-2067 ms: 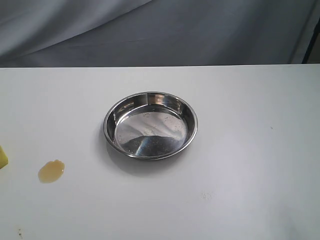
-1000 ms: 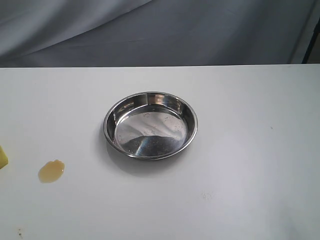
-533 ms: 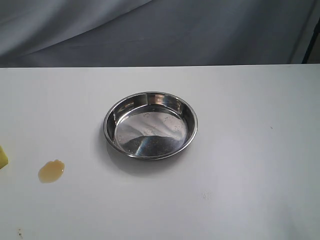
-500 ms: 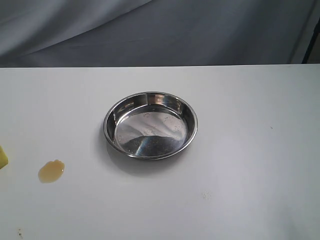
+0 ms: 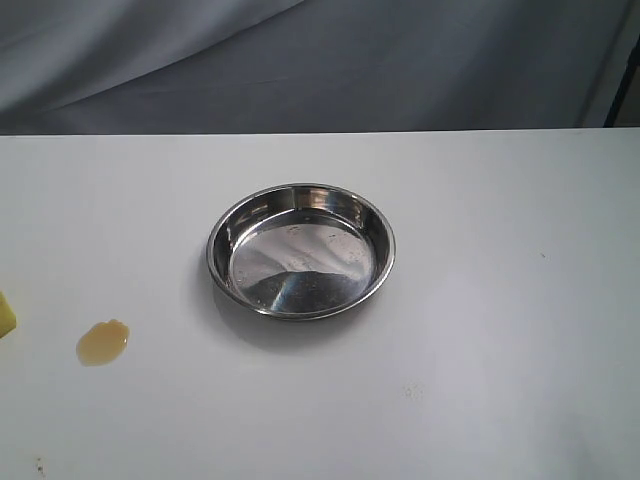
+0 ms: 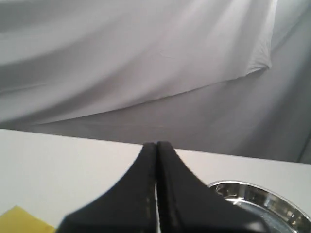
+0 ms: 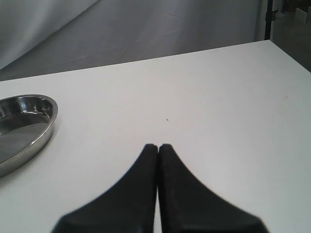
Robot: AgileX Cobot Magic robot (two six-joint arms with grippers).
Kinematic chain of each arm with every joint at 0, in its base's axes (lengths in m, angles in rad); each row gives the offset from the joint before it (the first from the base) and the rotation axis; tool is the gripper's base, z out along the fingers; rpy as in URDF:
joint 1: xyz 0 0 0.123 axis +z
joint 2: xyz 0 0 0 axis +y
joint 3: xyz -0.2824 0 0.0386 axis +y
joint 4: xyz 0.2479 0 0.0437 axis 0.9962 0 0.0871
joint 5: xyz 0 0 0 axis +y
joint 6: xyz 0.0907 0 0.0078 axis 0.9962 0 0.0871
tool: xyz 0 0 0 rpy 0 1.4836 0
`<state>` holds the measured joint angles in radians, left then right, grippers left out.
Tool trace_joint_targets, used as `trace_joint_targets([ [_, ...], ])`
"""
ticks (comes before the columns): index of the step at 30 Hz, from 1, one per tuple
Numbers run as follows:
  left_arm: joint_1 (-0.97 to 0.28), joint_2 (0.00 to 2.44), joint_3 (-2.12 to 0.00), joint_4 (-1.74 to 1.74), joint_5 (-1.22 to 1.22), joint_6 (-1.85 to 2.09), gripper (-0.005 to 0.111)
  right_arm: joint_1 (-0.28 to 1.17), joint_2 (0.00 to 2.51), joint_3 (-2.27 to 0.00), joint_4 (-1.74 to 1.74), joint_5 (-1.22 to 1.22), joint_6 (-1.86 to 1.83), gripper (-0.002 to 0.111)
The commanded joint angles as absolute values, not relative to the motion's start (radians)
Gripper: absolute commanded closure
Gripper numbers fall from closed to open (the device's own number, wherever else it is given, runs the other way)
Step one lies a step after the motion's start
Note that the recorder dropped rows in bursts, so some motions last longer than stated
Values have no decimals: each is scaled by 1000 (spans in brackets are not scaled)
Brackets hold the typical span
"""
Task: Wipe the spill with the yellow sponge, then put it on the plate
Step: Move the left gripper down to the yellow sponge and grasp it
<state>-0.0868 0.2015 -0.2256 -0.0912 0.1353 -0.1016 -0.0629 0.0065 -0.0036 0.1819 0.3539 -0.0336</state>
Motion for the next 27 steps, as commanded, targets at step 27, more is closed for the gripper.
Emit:
trace_joint_targets([
  [27, -45, 1560, -1006, 323, 944, -417, 107, -70, 0, 0, 186, 354, -36, 108],
])
